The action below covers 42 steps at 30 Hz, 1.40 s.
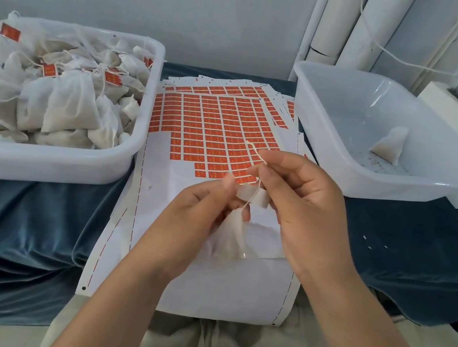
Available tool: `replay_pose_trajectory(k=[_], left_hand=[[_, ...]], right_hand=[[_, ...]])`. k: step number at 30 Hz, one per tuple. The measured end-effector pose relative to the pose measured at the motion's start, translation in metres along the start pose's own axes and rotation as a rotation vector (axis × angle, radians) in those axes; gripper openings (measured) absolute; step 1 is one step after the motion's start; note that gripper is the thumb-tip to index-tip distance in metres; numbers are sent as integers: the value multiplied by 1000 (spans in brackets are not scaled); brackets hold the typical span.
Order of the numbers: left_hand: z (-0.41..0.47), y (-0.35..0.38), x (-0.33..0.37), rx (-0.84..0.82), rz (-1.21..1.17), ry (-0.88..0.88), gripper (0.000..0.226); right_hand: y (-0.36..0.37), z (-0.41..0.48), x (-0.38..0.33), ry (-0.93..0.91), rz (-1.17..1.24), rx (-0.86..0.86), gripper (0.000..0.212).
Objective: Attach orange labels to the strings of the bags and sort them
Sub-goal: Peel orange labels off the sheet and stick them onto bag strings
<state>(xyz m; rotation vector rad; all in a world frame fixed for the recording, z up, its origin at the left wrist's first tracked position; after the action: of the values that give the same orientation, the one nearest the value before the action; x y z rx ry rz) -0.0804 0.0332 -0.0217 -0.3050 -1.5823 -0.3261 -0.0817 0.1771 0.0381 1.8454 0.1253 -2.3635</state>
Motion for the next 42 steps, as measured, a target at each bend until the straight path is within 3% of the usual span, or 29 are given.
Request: replay_pose_trajectory(k=[4,12,23,27,29,32,38,42], left_hand=[[1,0,-12,-7,-131,-115,53],[2,3,-7,-37,-260,-47,36],[-8,-6,13,156,-91,59,29],[-11,-10,19,227,-52,104,28],[-12,-11,24,250,-19,151,26],[-14,-10,28,252,13,205,22],[-13,-15,23,284,-2,160,16],[-11,-14,16,297,-51,89,28]], right_hand=[[0,-1,-1,-18,-91,20,17],[6,0,-8,-54,-173,-30,19],[6,3,-9,-56,-103,-73,31],[5,10,6,94,-93,-89,34],[6,12,14,178,-190,-101,32],[14,9,17,146,-417,-210,36],[14,9,15,57,-529,-282,25],[11,10,11,3,-601,-310,20]])
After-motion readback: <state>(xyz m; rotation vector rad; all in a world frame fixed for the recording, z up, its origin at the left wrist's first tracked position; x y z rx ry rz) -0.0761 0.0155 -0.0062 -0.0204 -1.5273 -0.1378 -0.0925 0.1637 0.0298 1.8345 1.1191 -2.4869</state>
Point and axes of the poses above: each hand's wrist, its own z-axis towards the middle knuckle, its own y-axis out of the palm, x = y × z, the point moved 9 cm from there along z, towards the middle knuckle, and after that the axes turned 9 degrees about -x, right-handed, at the moved point
